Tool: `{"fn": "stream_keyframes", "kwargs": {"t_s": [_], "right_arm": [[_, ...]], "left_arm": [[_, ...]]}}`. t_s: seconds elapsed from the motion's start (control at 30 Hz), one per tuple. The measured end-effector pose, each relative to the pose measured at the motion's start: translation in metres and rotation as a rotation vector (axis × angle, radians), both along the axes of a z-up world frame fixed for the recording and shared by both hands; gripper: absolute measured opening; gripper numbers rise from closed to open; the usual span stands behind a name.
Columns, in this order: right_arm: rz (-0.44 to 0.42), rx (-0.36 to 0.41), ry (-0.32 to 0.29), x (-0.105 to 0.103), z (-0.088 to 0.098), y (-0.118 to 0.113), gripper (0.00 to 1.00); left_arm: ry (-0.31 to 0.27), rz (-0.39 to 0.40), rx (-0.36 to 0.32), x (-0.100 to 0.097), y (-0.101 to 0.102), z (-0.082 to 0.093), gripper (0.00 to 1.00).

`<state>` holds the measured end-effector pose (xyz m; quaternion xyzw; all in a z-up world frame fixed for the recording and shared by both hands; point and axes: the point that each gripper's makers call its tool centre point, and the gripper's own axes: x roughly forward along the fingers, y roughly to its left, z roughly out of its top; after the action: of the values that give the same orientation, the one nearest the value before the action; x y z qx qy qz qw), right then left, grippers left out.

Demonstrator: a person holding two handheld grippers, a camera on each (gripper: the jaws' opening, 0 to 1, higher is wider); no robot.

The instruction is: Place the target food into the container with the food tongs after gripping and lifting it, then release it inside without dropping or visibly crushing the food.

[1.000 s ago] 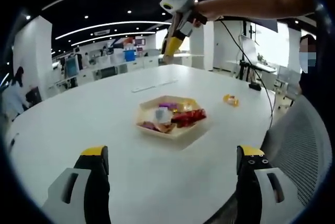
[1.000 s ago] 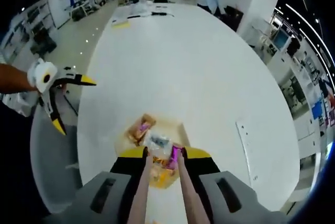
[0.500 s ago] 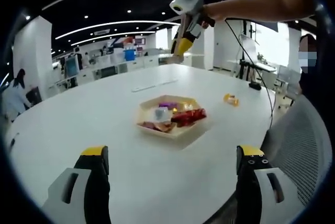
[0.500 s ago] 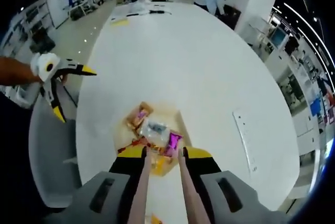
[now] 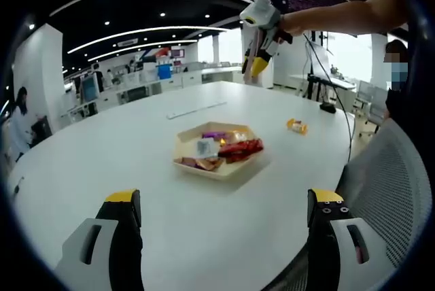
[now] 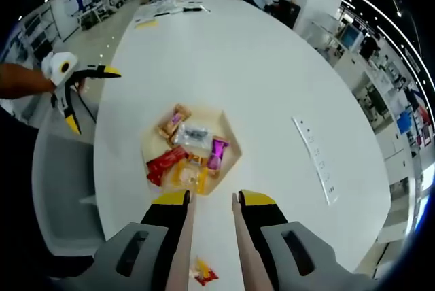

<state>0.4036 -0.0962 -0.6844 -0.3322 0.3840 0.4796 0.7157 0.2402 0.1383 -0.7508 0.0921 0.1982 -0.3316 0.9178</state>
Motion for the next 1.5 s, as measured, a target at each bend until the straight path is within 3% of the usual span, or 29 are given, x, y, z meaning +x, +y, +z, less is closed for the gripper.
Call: {"fn": "stream_keyframes", "kwargs": {"t_s": [0.47,0.83,1.03,1.2,1.5], "right_arm": [[-0.027,-0.016,-0.006,-0.016,-0.007,-0.049,0.28],[-0.036,0.065,0.011,-0.039,-0.004,-0.078,0.28],[-0.053,0.056,0.013,-0.048,-0.011,-0.101,0.28],[0.035,0.049,-0.020,-0.059,-0.019,-0.111,0.28],[0.072,0.051,-0.001,-0.070,-0.030,-0.126,0.29]], "left_arm": [[0.001,-0.009,0.010,-0.001,-0.002,-0.001,0.99],[-0.002,-0.005,0.012,-0.001,-0.002,0.000,0.99],[-0.004,-0.017,0.021,-0.003,-0.006,0.001,0.99],[-0.002,-0.021,0.025,-0.003,-0.006,-0.001,0.99],[0.005,-0.018,0.033,-0.003,-0.006,-0.003,0.99]]}}
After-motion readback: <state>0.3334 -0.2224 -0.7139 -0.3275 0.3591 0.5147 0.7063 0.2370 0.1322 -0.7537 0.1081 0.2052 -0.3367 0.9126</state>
